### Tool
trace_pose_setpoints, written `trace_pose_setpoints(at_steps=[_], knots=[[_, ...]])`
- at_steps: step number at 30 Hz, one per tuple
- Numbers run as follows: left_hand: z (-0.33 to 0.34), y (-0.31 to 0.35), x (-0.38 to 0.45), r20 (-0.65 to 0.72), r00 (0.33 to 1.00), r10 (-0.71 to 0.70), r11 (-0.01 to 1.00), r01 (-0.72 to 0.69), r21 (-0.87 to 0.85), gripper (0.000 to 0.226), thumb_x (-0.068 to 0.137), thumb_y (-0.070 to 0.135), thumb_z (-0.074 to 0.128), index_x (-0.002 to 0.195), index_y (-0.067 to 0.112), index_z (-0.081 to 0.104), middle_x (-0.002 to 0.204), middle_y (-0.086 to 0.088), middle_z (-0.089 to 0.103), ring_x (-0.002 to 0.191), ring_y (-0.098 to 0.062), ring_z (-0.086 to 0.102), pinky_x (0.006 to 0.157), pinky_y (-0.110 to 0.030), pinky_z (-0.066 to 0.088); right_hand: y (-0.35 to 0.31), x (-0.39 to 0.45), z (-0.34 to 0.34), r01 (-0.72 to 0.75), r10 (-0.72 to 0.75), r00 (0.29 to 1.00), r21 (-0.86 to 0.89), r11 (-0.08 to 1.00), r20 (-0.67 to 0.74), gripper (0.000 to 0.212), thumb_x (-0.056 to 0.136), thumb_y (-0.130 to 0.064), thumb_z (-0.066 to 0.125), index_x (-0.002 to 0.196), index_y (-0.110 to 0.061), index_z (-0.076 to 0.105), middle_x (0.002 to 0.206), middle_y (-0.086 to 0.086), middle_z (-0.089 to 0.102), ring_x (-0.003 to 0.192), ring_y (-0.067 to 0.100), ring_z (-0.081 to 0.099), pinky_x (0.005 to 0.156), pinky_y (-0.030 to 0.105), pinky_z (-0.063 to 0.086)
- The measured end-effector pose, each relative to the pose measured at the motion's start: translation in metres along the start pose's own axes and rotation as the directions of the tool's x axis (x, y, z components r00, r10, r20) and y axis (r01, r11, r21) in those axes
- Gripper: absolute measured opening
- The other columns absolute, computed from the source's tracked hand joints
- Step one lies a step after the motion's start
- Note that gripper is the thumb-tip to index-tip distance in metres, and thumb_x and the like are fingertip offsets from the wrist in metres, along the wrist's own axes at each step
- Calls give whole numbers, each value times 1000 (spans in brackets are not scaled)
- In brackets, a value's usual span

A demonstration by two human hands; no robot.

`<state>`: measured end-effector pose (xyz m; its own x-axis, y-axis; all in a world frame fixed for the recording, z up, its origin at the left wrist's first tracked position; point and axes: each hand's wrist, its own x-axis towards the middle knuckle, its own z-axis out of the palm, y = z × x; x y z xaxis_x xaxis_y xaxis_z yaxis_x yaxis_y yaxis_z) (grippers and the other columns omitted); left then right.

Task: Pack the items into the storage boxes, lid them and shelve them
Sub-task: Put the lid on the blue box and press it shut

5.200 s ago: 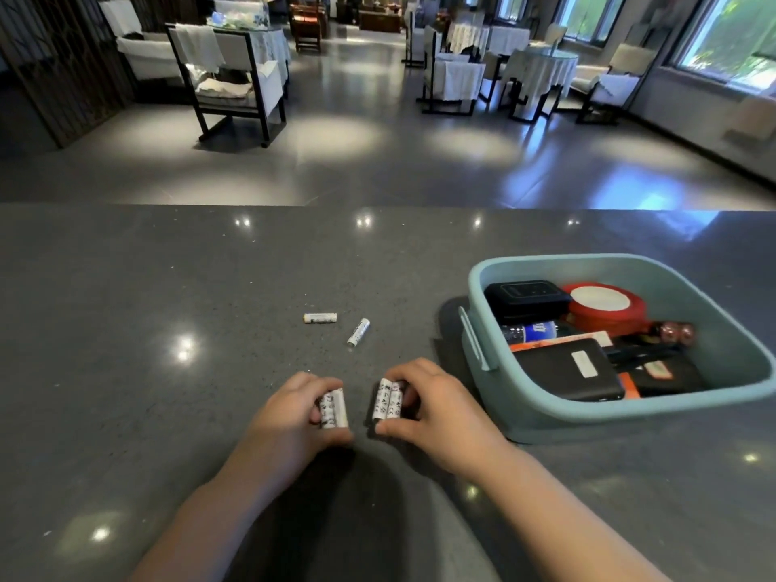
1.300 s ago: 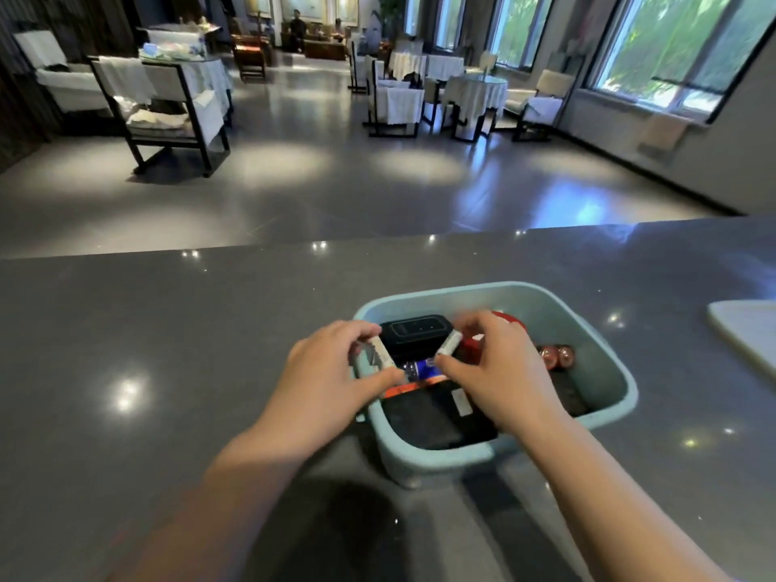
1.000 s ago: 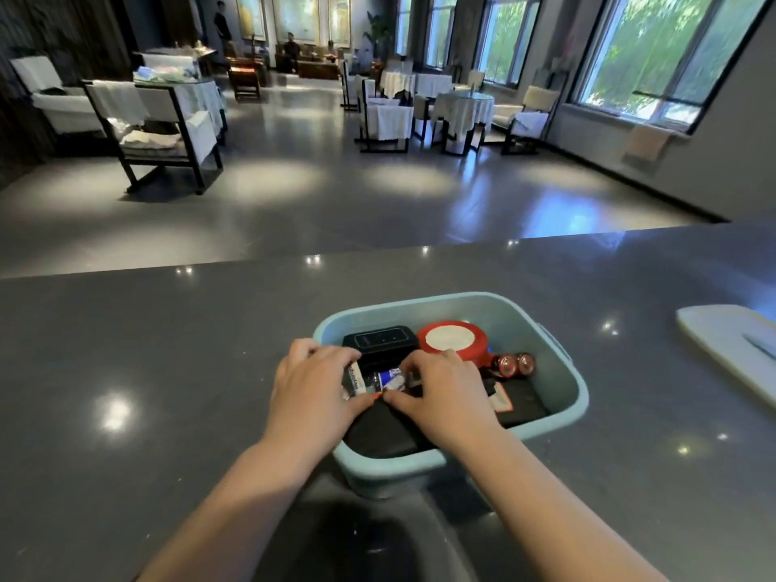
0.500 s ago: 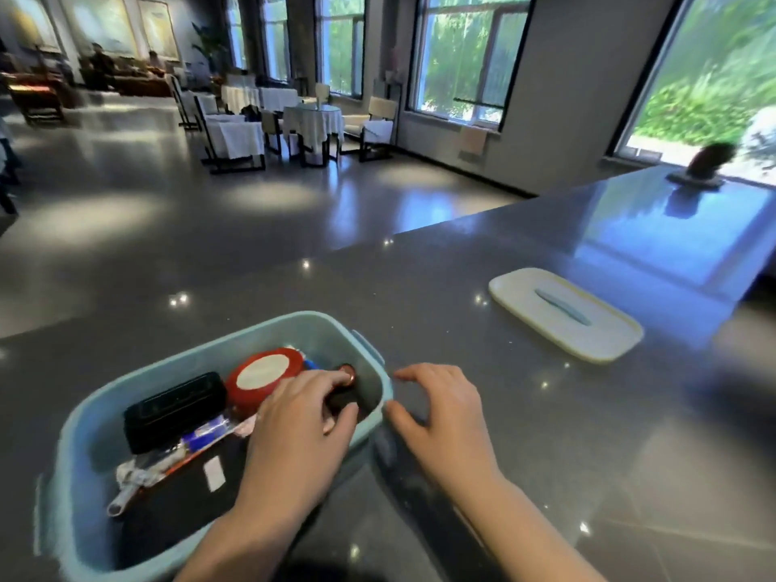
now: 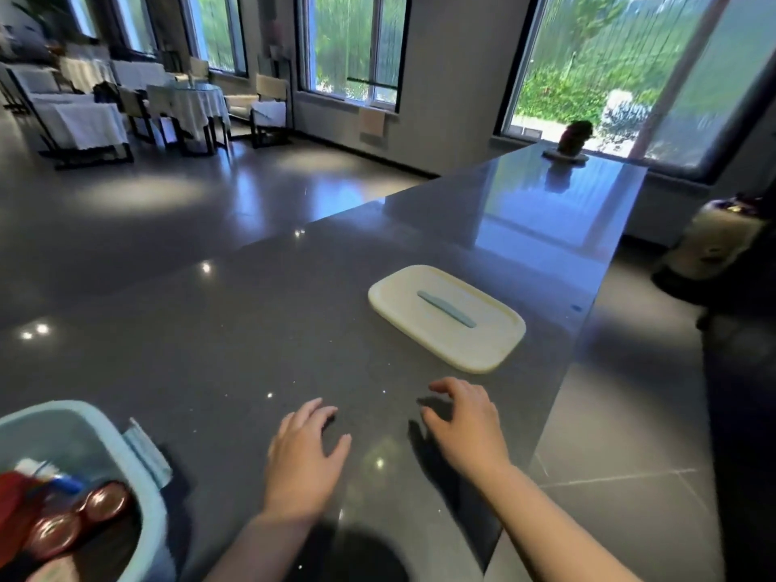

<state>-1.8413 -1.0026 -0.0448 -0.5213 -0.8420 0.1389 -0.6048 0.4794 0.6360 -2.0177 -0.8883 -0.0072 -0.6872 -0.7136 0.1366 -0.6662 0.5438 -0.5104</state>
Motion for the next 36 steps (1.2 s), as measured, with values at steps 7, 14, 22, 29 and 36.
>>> trace_pose_setpoints(at_steps=[7, 14, 22, 29, 36], knots=[[31, -14, 45, -27, 997, -76, 992, 79, 96, 46, 83, 40, 65, 125, 23, 58, 139, 3, 49, 133, -19, 36, 111, -40, 26, 25, 101, 12, -82, 86, 996, -82, 993, 40, 50, 91, -34, 57, 138, -22, 45, 140, 2, 45, 127, 23, 39, 106, 40, 33], [37, -21, 61, -96, 995, 18, 989, -3, 147, 49, 80, 52, 56, 118, 22, 64, 129, 3, 57, 123, -20, 47, 104, -42, 35, 38, 178, 27, -104, 139, 982, -251, 962, 125, 55, 94, -31, 48, 144, -17, 30, 150, 10, 34, 136, 30, 31, 110, 45, 28], [35, -23, 57, -76, 997, 23, 990, -12, 140, 47, 79, 48, 60, 119, 24, 62, 131, 3, 56, 124, -21, 46, 105, -39, 33, 46, 213, 32, -139, 180, 967, -217, 966, 181, 45, 86, -29, 53, 127, -17, 42, 129, 10, 50, 120, 29, 44, 102, 49, 37], [32, -19, 55, -54, 998, 11, 991, -4, 131, 49, 84, 48, 60, 128, 28, 55, 140, 7, 47, 133, -14, 36, 113, -36, 25, 53, 218, 33, -117, 123, 992, -235, 965, 10, 40, 89, -34, 62, 123, -15, 54, 115, 8, 55, 102, 25, 48, 87, 38, 42], [25, -13, 51, -18, 999, -39, 998, 40, 46, 48, 84, 37, 65, 128, 24, 55, 140, 5, 47, 134, -15, 35, 113, -36, 25, 51, 196, 32, -135, 129, 991, -283, 949, -41, 29, 94, -33, 56, 112, -11, 58, 107, 9, 60, 98, 26, 52, 80, 37, 45]])
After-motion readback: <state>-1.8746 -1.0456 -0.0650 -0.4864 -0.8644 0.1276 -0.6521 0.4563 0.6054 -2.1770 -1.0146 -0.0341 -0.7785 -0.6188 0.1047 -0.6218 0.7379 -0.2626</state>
